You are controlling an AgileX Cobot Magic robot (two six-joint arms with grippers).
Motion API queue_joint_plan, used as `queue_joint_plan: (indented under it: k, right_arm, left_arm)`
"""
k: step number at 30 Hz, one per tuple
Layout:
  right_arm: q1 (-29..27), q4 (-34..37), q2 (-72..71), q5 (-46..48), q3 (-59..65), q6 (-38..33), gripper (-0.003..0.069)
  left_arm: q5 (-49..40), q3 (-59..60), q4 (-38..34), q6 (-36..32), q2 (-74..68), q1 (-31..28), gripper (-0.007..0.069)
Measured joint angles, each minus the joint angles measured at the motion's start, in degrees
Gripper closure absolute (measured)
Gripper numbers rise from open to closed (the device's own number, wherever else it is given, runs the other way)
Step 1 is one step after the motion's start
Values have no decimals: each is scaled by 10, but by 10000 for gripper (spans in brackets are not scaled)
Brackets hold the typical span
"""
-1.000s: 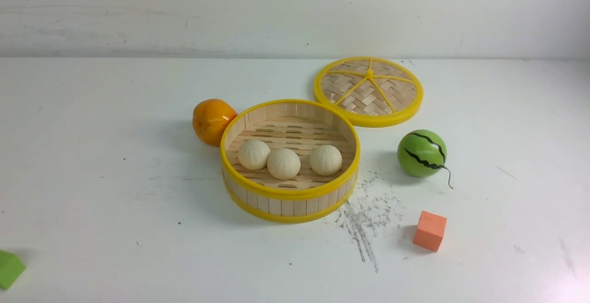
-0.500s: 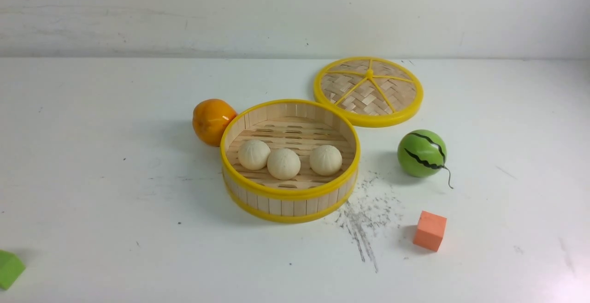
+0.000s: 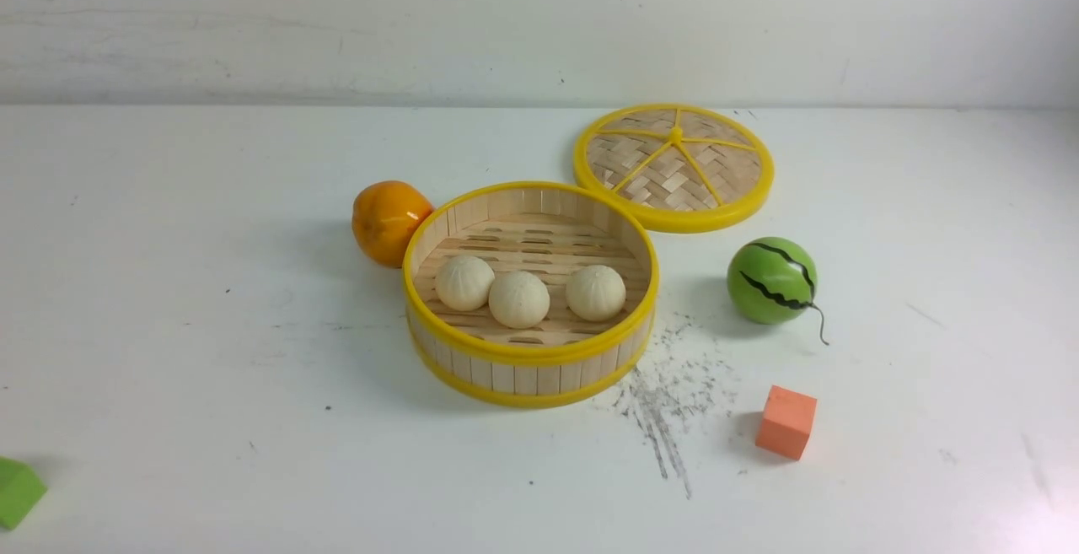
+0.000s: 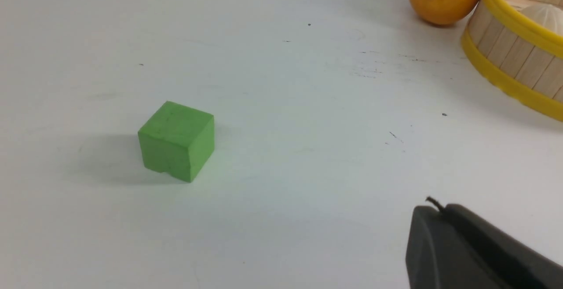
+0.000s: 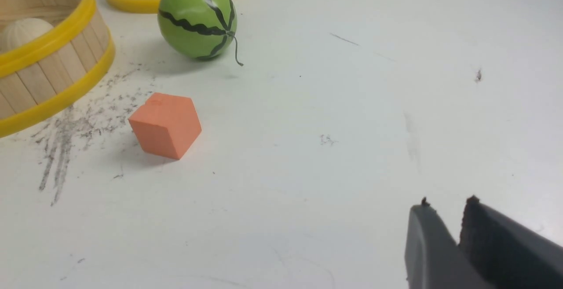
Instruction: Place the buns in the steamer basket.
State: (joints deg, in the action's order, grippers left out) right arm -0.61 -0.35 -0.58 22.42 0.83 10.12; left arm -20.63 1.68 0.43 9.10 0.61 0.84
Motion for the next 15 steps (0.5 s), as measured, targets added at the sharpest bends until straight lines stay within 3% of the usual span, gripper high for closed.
queue_joint_plan:
  k: [15]
  right_arm:
    - [0,0,0,0,0,0,518]
  left_arm:
    - [0,0,0,0,0,0,635]
